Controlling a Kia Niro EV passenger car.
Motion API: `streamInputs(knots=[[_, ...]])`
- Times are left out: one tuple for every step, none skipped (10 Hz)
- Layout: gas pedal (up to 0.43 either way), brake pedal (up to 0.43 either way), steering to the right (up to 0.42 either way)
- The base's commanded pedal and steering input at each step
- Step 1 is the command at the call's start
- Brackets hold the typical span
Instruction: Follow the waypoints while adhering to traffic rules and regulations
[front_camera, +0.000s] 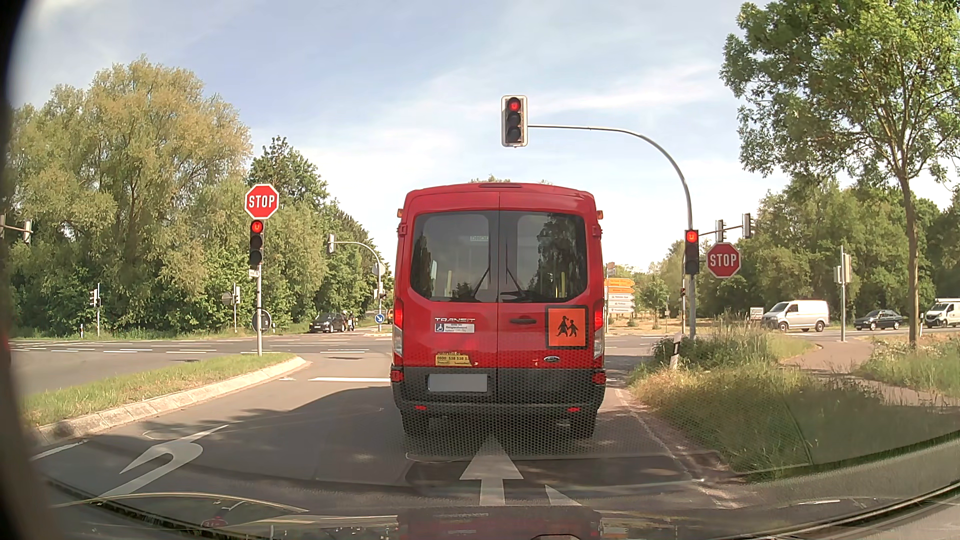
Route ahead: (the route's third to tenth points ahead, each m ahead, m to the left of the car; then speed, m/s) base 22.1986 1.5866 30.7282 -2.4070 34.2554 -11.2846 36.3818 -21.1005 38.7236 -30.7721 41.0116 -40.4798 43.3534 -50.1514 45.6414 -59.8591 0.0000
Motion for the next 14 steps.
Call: streamInputs(knots=[[0.0,0.201,-0.01],[0.0,0.201,-0.01],[0.0,0.195,-0.01],[0.0,0.201,-0.01],[0.0,0.201,-0.01],[0.0,0.201,-0.01],[0.0,0.201,-0.01],[0.0,0.201,-0.01],[0.0,0.195,-0.01],[0.0,0.195,-0.01],[0.0,0.201,-0.01],[0.0,0.195,-0.01],[0.0,0.195,-0.01],[0.0,0.201,-0.01]])
